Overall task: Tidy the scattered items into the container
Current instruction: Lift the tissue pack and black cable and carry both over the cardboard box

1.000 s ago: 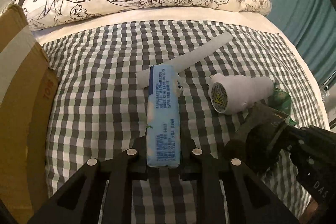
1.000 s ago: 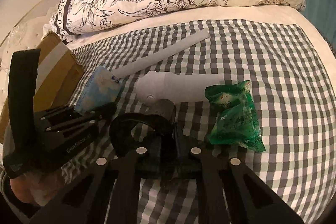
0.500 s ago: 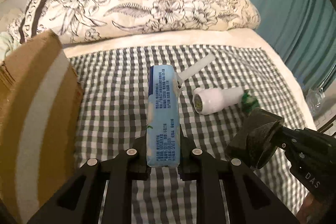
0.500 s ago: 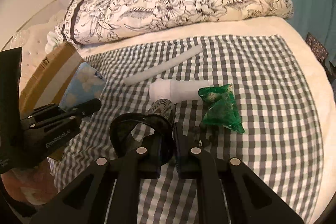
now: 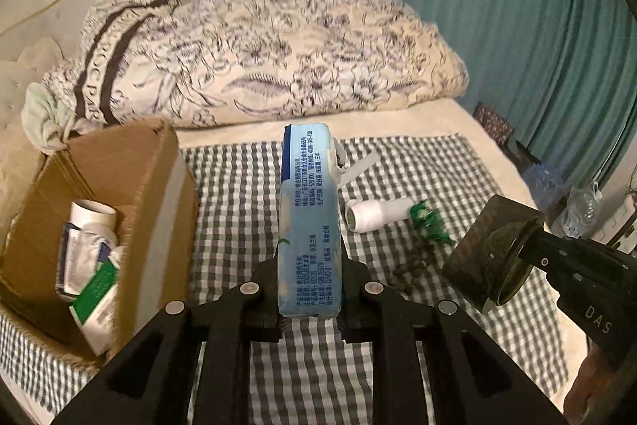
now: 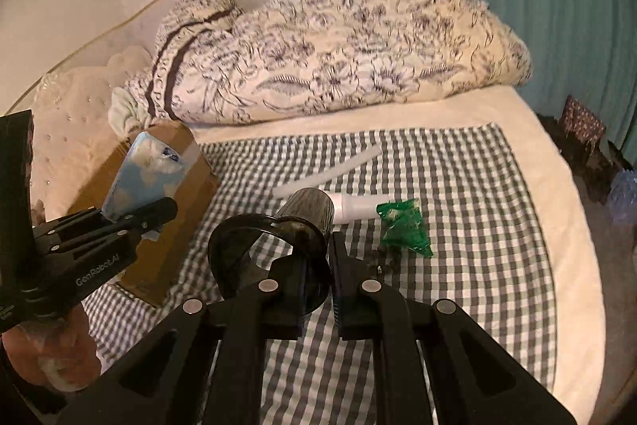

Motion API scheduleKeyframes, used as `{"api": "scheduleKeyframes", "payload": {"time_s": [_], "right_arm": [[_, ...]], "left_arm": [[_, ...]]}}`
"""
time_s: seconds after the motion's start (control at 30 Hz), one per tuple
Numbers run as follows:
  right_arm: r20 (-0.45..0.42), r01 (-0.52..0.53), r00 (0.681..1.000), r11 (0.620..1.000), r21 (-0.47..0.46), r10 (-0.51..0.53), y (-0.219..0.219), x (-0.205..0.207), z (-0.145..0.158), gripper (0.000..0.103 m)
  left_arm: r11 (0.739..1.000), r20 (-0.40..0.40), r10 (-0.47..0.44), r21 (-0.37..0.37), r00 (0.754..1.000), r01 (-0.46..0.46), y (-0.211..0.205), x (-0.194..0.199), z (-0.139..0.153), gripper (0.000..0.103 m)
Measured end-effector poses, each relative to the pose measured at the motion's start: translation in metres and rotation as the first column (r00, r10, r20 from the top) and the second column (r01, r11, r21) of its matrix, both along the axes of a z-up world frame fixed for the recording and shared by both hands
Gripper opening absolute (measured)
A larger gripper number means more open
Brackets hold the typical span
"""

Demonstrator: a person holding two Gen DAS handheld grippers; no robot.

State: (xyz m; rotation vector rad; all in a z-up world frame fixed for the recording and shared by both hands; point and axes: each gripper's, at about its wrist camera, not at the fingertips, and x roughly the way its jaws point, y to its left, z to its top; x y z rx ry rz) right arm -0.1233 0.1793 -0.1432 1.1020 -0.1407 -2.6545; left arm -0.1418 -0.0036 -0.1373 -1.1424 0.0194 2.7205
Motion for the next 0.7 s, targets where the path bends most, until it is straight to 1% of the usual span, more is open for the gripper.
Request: {"api": "scheduleKeyframes", "payload": {"time_s": [0.17,0.4,0.7], "right_arm": [[-0.044,0.006,0.999,1.0,0.0,-0.006,-0.001,0.023,0.025,0.01],[-0.102,0.004,0.995,1.0,0.007,-0.003,-0.007,0.049,0.055,0.01],[-0.138,-0.002,0.99,1.0,0.02,0.005,-0.016,0.064,0.075,0.01]], "left_arm": [[1.0,-0.038,-0.007,0.008,0.999,0.007,-0.005,0.024,0.024,0.018],[1.0,-0.075,-0.017,0.011,0.997,0.018,-0.011,0.05,0.045,0.018],[1.0,-0.111,0.0,0.007,0.994,0.001,-0.024,0.067,0.065,0.018]]}}
